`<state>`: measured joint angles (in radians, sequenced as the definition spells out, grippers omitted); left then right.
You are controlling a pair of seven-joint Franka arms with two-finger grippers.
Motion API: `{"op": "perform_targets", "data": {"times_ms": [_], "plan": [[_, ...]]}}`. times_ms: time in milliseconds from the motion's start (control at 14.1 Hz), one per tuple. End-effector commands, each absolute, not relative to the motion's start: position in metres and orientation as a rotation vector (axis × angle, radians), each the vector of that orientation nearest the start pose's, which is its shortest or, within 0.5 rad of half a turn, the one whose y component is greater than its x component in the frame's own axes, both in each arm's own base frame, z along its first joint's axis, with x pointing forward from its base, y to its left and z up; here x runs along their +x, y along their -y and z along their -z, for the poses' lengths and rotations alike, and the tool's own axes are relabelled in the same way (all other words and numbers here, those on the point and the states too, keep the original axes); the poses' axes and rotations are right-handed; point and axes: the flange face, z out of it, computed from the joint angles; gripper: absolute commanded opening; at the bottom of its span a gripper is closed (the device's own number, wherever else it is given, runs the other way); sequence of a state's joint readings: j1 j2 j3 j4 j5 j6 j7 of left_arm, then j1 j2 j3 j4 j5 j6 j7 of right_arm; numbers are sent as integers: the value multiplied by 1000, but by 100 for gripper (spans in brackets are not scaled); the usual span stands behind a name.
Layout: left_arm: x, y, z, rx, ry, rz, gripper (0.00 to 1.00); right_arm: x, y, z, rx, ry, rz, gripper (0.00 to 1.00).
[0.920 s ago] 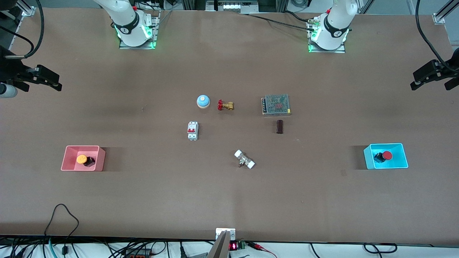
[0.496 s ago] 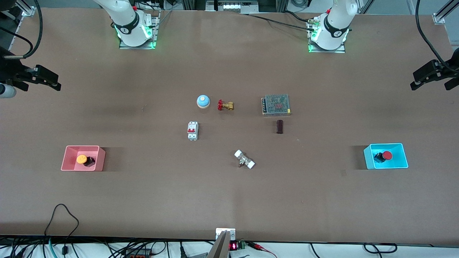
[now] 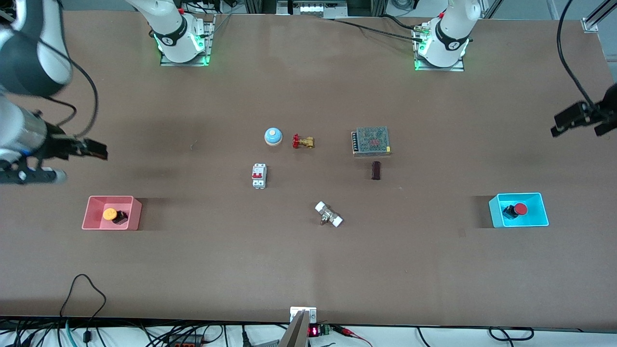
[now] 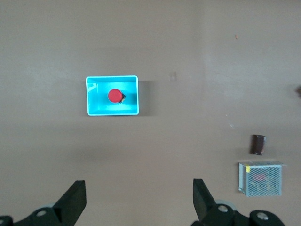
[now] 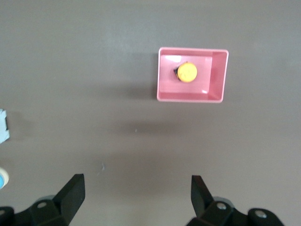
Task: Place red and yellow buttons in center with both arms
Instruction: 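Reach the right gripper to the yellow button while the left gripper reaches the red button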
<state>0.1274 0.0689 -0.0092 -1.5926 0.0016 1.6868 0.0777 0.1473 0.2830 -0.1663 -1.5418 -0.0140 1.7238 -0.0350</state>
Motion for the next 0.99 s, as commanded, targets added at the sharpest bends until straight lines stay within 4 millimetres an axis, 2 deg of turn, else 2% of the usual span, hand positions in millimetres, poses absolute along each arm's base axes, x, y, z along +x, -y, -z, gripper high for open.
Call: {"op": "perform_targets", "data": {"times_ms": [0,71,212,354,496,566,779,920], "plan": [[600,-105,-553,-3125,35,16,100,650,26,-465,-3199,-14,-126,100],[607,-111,-540,-3116,10,17,100,658,28,-441,-3208,-12,-151,100],[622,-123,-508,-3096,-24,-4,100,673,27,-407,-3229,9,-118,100],[634,-155,-473,-3086,-42,6,100,685,44,-370,-3238,-20,-100,100],[641,-178,-443,-3084,-85,12,100,693,53,-344,-3244,-27,-69,100],[646,-188,-421,-3085,-95,6,100,695,57,-332,-3247,-3,-66,100],[656,-199,-369,-3092,-84,-6,100,700,78,-306,-3252,40,-26,100],[663,-189,-332,-3111,-72,-48,100,702,81,-287,-3256,84,-32,100]]}}
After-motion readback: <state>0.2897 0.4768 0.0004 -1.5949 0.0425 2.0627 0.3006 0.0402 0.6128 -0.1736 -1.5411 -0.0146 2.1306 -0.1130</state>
